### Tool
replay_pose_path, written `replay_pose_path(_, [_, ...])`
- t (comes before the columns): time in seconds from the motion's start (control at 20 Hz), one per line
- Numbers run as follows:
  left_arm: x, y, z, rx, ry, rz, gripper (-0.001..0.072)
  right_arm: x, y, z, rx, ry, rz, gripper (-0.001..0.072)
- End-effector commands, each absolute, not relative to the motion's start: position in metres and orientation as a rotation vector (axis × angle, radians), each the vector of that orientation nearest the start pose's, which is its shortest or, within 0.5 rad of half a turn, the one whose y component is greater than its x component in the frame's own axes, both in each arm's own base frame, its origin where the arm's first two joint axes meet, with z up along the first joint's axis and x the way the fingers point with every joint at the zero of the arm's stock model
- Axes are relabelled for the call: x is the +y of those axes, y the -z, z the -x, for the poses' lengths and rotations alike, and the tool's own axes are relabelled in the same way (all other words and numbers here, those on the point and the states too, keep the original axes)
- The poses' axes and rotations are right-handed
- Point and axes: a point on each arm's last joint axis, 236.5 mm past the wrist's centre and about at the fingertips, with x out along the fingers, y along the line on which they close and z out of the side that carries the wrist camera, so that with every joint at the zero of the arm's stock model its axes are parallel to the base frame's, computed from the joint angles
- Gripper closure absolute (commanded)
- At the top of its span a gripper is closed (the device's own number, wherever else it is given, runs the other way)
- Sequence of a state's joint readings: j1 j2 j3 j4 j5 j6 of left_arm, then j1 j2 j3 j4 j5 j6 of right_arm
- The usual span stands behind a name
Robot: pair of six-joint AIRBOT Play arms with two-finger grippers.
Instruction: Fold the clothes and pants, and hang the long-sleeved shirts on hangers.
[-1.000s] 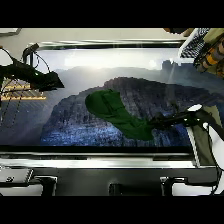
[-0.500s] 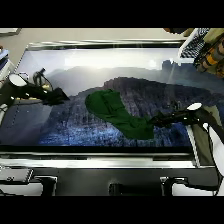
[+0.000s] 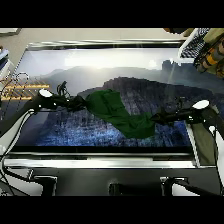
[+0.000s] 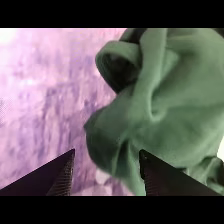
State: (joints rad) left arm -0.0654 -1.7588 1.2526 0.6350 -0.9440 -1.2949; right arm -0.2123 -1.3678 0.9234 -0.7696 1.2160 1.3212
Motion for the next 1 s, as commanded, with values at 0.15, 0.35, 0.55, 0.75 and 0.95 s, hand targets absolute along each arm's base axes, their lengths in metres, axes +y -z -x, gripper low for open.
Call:
replay_pose_path(0.15, [-0.207,0.06,-0.478,1.214,0.493,0.762,0.0693,0.086,0.008,-0.352,1.305,-0.353,-0.751,0.0677])
replay_pose_path(0.35, [-0.186,-0.045,-0.507,1.024,0.566,0.694,0.0695,0.08,-0.051,-0.367,1.085,-0.368,-0.666,0.0678])
replay_pose_path(0.55, [-0.138,-0.197,-0.498,0.778,0.516,0.537,0.0695,0.079,-0.171,-0.367,0.748,-0.4,-0.546,0.0678])
replay_pose_path(0.75, [-0.123,-0.342,-0.43,0.495,0.536,0.453,0.0694,0.089,-0.293,-0.317,0.442,-0.433,-0.455,0.0678])
replay_pose_path(0.95, [-0.124,-0.41,-0.339,0.374,0.543,0.412,0.0693,0.101,-0.379,-0.242,0.21,-0.443,-0.43,0.0678])
